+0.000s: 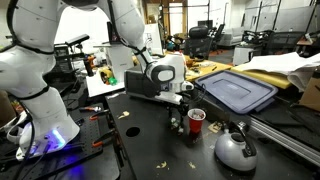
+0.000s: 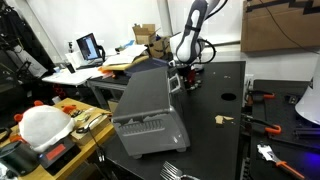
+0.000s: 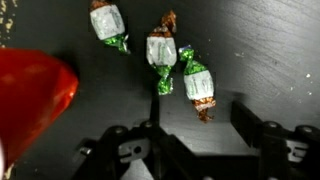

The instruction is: Put two pieces of candy in the red cup.

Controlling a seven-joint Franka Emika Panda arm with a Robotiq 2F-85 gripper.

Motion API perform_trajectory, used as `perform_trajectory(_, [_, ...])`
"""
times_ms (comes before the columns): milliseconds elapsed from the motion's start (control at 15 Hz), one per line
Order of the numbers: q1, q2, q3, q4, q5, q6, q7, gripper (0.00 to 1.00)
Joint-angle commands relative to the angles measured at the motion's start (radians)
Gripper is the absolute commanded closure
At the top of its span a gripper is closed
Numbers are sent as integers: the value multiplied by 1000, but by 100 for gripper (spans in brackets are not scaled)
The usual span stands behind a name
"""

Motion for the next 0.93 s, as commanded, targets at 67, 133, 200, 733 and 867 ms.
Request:
perform_trajectory(67, [-11,-12,6,9,19,-22,-26,64])
perform_trajectory(133, [-8,-14,2,9,17,-23,-21,72])
perform_trajectory(200, [-3,-19,-3,7,14,-23,-14,79])
perform_trajectory(733, [35,-40,-63,-7,-15,-27,43,100])
perform_trajectory(867, [46,-43,-78,-10,-19,-31,62,100])
